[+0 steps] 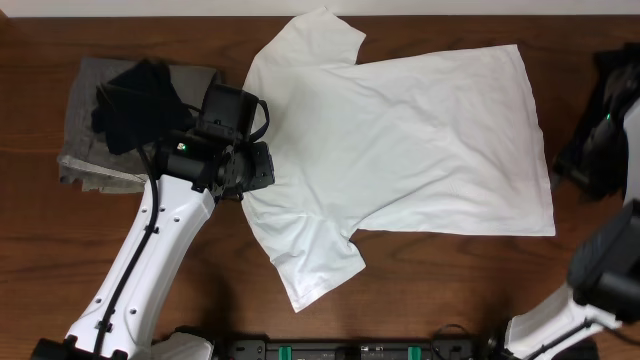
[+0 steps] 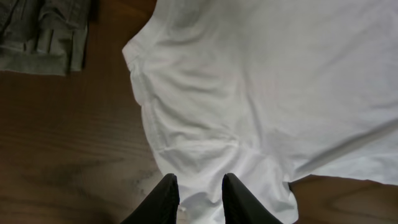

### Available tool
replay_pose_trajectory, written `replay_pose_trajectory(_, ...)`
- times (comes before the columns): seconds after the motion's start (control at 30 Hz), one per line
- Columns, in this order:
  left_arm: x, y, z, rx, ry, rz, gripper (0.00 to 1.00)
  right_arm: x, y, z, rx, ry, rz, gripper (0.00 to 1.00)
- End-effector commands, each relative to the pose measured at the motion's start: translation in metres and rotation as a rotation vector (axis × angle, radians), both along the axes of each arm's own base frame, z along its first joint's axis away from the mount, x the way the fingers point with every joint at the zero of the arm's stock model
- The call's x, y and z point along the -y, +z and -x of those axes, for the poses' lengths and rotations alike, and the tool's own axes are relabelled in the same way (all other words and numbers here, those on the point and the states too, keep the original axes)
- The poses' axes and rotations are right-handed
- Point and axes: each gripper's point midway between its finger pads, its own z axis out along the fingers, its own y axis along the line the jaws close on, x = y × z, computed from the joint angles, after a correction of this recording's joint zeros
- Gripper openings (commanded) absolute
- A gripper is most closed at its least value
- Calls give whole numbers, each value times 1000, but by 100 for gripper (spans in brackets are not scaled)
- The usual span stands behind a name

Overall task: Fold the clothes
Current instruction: 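Grasp the shirt's lower right corner with the right gripper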

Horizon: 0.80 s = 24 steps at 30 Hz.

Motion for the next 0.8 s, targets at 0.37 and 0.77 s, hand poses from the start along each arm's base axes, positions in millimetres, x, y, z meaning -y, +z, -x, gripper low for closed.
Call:
replay_pose_trajectory(0.37,-4,-2,-2,-2,9,-20,27,12,-78,48,128,-175,-115,65)
replay_pose_trajectory(0.77,-3,-1,-5,12,9,-16,27,23,-114,42,201,-157,-14,59)
